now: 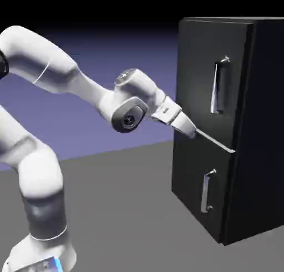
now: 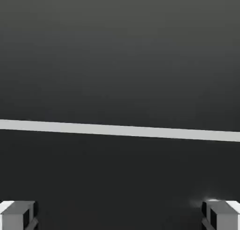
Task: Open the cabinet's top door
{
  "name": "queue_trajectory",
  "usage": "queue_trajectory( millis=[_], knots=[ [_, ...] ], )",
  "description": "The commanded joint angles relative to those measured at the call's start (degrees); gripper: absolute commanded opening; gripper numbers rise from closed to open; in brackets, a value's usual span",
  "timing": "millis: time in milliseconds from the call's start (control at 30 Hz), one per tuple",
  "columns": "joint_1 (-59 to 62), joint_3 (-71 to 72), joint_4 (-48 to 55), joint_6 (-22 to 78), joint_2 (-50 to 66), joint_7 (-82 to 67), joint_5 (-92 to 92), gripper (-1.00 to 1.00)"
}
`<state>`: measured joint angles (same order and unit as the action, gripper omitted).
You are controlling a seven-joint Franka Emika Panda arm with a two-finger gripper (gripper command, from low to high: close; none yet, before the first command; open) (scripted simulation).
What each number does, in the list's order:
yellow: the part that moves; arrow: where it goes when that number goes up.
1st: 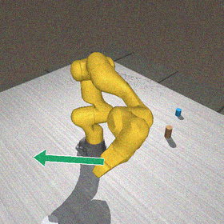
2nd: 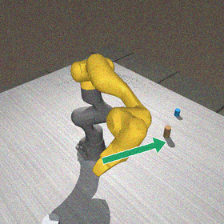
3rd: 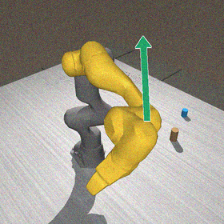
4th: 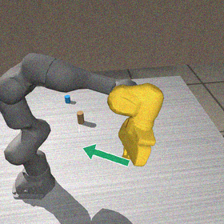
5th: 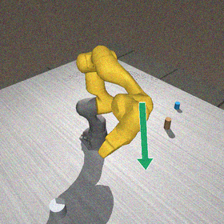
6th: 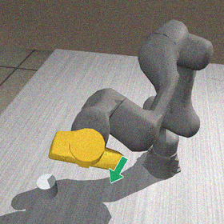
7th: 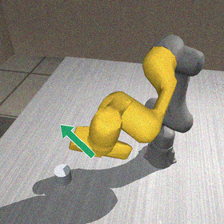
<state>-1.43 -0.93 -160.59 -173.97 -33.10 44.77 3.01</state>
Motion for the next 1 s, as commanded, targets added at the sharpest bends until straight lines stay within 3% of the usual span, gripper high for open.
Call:
queue_trajectory(
  millis=[0,967],
  knots=[
    [-0.6,-0.8,0.3,0.0,-0.4,1.9,2.5,0.0],
    [-18.5,-23.3,10.3,0.8,-11.1,57.6,74.8,0.0]
  ],
)
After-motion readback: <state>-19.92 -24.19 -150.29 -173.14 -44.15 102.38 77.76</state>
